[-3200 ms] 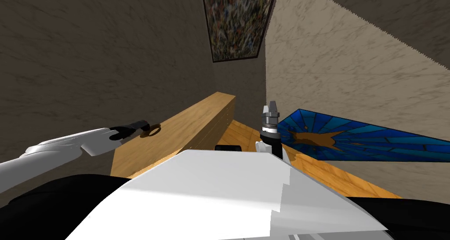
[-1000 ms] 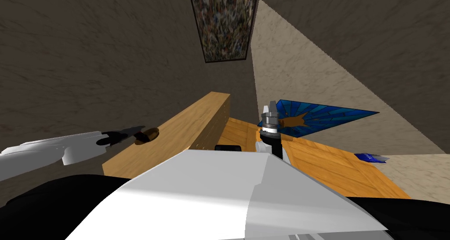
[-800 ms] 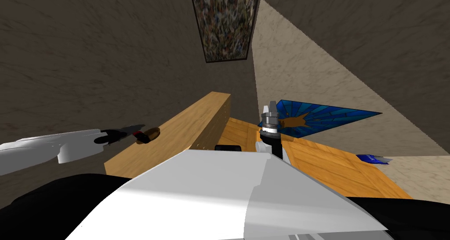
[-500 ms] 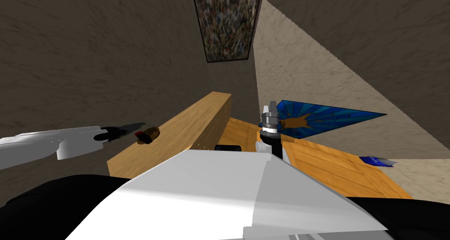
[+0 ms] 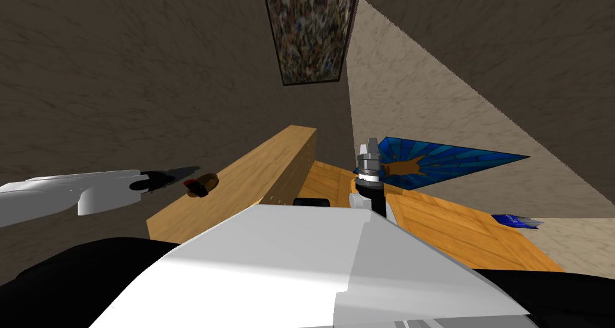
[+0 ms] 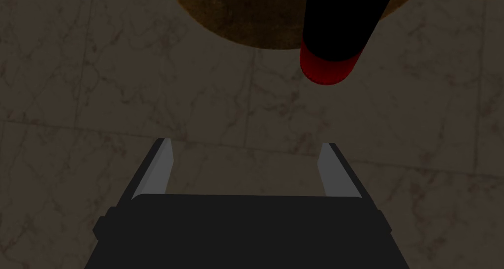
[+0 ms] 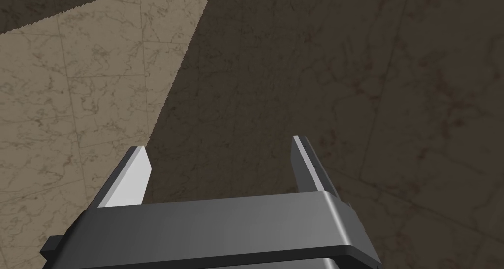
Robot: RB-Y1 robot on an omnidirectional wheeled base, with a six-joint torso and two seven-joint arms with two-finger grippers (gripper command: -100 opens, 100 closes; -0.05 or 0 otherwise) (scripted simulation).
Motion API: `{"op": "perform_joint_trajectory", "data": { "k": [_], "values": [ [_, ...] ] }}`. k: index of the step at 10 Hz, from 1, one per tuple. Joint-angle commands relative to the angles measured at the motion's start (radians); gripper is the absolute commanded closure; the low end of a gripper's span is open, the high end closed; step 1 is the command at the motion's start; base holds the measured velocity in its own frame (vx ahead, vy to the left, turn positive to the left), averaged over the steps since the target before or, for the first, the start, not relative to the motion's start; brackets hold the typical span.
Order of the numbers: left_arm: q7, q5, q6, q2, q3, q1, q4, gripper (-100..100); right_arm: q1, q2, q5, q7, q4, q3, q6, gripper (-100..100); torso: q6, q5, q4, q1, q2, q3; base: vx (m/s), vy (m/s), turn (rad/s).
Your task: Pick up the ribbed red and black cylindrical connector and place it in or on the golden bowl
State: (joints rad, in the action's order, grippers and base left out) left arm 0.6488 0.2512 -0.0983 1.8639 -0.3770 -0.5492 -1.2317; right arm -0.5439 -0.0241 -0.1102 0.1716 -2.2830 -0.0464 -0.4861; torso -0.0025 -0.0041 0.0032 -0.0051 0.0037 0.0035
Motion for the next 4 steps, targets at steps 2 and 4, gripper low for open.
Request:
{"op": "perform_joint_trajectory", "data": {
  "k": [2, 4],
  "values": [
    [0.000, 0.000, 0.000, 0.000, 0.000, 0.000, 0.000, 0, 0.000, 0.000, 0.000, 0.000, 0.000, 0.000, 0.000, 0, 0.000, 0.000, 0.000, 0.000, 0.000, 0.000, 0.000, 0.000, 0.000],
    [0.000, 0.000, 0.000, 0.000, 0.000, 0.000, 0.000, 0, 0.000, 0.000, 0.000, 0.000, 0.000, 0.000, 0.000, 0, 0.000, 0.000, 0.000, 0.000, 0.000, 0.000, 0.000, 0.000, 0.000]
  ]
}}
